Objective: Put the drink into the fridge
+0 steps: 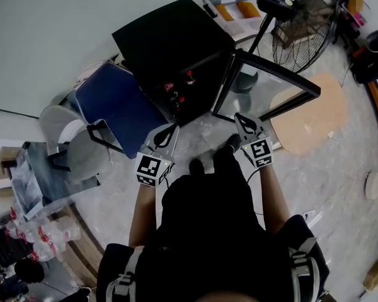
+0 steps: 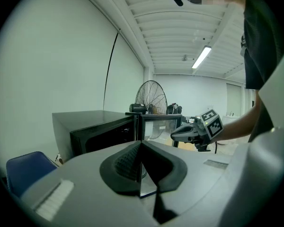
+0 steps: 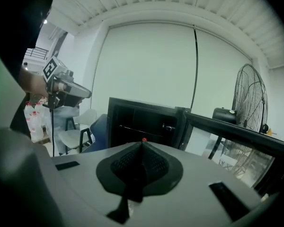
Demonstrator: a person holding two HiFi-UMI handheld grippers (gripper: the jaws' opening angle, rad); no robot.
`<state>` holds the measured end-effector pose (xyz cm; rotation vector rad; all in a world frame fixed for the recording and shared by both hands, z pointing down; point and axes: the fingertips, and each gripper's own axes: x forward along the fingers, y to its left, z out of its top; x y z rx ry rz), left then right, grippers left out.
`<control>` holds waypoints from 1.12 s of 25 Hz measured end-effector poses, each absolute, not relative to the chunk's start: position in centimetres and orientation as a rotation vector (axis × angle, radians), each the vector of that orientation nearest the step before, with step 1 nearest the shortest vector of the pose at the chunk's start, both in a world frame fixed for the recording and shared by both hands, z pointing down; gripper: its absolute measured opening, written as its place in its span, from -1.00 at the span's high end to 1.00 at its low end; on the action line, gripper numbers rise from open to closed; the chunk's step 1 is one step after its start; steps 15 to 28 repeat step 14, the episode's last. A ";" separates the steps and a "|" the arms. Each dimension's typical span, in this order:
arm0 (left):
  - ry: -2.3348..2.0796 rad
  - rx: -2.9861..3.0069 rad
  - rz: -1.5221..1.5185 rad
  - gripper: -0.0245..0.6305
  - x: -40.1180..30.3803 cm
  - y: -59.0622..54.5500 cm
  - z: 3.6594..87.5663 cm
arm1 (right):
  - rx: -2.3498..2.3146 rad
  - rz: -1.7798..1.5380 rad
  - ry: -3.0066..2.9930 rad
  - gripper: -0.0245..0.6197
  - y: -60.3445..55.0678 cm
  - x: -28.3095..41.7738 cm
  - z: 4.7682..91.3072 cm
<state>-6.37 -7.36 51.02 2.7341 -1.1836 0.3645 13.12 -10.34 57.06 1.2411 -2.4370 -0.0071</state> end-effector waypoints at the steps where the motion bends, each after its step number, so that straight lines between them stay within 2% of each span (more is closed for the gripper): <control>1: -1.183 2.738 0.366 0.93 -6.4 -7.4 50.9 | 1.244 0.000 -2.429 0.92 -10.3 13.4 57.2; 28: -1.186 2.744 0.415 0.93 -7.3 -7.3 51.0 | 1.275 0.022 -2.408 0.92 -9.8 14.1 57.7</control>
